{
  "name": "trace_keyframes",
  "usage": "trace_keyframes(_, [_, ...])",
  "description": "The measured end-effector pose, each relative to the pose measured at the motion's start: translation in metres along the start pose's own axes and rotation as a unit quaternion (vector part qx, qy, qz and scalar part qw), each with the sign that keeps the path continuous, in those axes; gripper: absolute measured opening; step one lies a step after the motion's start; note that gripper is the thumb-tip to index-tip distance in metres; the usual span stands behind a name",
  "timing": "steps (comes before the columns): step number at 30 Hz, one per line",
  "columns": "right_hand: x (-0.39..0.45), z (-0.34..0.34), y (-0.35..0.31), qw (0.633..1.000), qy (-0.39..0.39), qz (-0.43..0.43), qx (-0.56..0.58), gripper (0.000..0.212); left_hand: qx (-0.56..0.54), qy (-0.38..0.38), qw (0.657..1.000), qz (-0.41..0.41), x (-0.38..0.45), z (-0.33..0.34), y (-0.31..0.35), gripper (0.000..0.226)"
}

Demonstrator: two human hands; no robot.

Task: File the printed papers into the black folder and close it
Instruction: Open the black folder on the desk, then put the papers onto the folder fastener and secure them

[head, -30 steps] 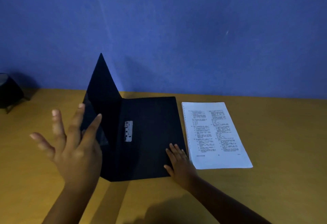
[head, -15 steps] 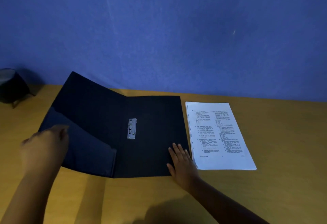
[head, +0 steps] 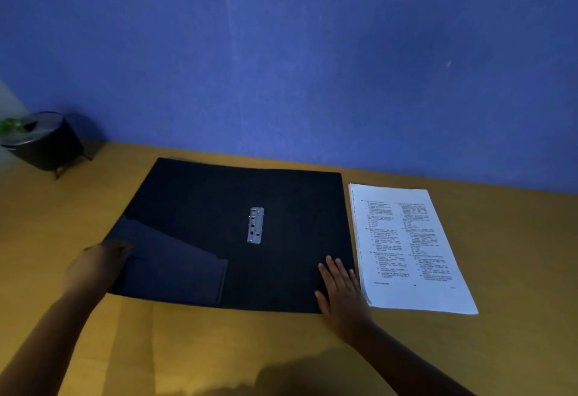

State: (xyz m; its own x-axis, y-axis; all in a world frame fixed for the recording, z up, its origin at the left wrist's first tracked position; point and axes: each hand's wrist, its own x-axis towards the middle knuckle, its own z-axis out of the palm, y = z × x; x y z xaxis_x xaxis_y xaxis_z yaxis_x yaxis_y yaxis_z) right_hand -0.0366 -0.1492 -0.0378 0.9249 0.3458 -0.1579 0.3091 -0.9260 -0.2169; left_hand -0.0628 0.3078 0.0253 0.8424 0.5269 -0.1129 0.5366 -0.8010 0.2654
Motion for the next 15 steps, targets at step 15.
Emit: trace_keyframes(15, [-0.003, -0.004, -0.029, 0.993, 0.019, 0.114, 0.024, 0.056, 0.111, -0.076, 0.982, 0.133, -0.017, 0.035, 0.042, 0.022])
